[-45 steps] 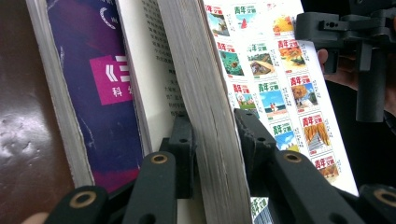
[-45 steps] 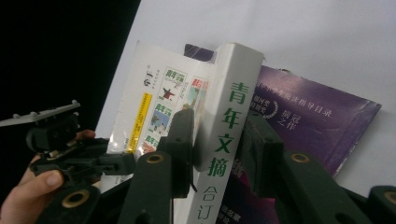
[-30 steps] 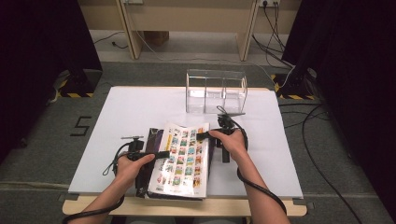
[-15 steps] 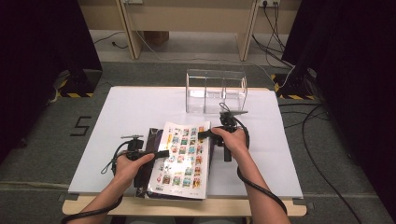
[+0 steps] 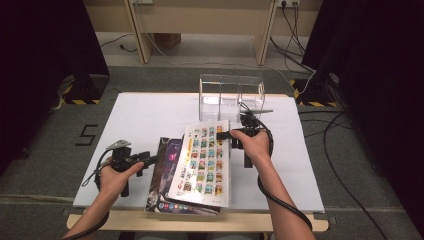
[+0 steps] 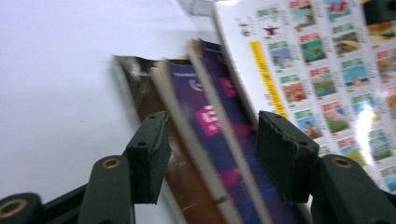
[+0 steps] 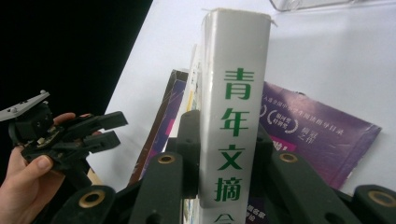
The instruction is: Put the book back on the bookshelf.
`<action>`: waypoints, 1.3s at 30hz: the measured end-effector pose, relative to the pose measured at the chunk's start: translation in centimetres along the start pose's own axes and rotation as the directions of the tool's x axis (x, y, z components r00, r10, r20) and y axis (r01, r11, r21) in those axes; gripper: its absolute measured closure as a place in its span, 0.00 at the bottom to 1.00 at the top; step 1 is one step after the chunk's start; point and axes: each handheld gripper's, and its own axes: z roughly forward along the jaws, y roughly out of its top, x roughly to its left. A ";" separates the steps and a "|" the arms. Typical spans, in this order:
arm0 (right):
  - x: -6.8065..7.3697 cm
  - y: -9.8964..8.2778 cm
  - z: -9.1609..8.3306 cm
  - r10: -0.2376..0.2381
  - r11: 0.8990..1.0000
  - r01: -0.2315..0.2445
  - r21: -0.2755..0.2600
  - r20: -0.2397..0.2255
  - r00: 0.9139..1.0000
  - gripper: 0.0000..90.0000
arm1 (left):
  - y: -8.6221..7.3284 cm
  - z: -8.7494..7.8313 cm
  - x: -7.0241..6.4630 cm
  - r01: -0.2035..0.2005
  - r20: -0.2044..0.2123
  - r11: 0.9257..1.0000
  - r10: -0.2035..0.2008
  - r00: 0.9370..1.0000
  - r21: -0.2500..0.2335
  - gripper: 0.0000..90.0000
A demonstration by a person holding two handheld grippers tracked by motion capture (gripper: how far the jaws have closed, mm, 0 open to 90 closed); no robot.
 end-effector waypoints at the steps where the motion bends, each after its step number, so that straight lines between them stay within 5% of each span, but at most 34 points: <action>1: 0.3 0.1 -0.2 -0.014 1.000 0.014 -0.008 0.015 1.000 0.82 | -0.1 -0.3 0.3 0.001 -0.009 1.000 -0.001 1.000 -0.010 0.48; 7: 1.3 0.2 -0.8 -0.053 0.998 0.055 -0.030 0.055 0.997 0.82 | -1.1 -1.3 1.7 0.007 -0.051 0.998 -0.011 0.999 -0.064 0.47; 12: 2.1 0.4 -1.6 -0.079 0.995 0.083 -0.055 0.084 0.993 0.82 | -2.3 -1.7 2.7 0.044 -0.050 0.988 -0.052 0.997 -0.149 0.50; 17: 2.9 0.6 -2.2 -0.107 0.990 0.117 -0.075 0.124 0.986 0.82 | -2.3 -2.4 3.0 0.024 -0.069 0.982 -0.038 0.997 -0.185 0.48; 26: 3.9 0.7 -3.5 -0.161 0.974 0.186 -0.132 0.181 0.970 0.82 | -2.9 -2.3 3.3 -0.004 -0.104 0.986 -0.013 0.994 -0.169 0.47; 39: 4.3 1.6 -6.3 -0.162 0.939 0.233 -0.253 0.272 0.949 0.82 | -2.9 -2.5 3.3 -0.021 -0.124 0.984 -0.002 0.992 -0.177 0.47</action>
